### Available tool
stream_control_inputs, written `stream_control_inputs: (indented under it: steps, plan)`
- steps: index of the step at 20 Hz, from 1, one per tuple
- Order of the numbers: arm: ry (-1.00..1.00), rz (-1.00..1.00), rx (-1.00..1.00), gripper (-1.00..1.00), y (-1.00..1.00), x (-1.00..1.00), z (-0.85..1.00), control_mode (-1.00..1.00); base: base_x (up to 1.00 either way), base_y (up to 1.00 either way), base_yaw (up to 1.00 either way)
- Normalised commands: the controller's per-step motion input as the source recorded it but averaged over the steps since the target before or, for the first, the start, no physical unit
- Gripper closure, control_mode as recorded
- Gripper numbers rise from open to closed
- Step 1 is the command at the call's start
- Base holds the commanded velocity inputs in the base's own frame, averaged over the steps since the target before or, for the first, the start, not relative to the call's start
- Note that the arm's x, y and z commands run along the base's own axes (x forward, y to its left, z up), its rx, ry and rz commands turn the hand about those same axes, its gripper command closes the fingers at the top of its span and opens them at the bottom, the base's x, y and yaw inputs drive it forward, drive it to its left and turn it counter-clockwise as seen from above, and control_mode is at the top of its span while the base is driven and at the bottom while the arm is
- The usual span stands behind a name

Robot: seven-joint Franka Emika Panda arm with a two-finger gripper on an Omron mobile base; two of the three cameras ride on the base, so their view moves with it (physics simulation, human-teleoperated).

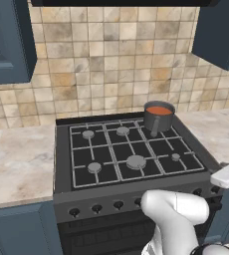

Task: Wait until the marinara sauce is simmered to a deep red color and then turn off the stove.

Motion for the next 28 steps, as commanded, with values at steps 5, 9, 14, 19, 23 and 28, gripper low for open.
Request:
stream_control_inputs:
  steps: [5,9,14,19,23,28]
  plan:
    - [-0.01,-0.05,0.00,-1.00,-0.01,0.00,-0.03,-1.00,0.00,0.00,0.00]
    - [-0.04,-0.04,0.01,-1.00,-0.03,0.00,-0.11,-1.00,0.00,0.00,0.00]
    - [-0.03,-0.07,0.01,-1.00,0.00,0.00,-0.18,-1.00,0.00,0.00,0.00]
    - [-0.02,-0.08,0.02,-1.00,0.00,0.00,-0.27,-1.00,0.00,0.00,0.00]
    - [0.00,-0.08,0.03,-1.00,0.00,0.00,-0.28,-1.00,0.00,0.00,0.00]
    - [-0.01,-0.06,0.01,-1.00,0.00,0.00,-0.30,-1.00,0.00,0.00,0.00]
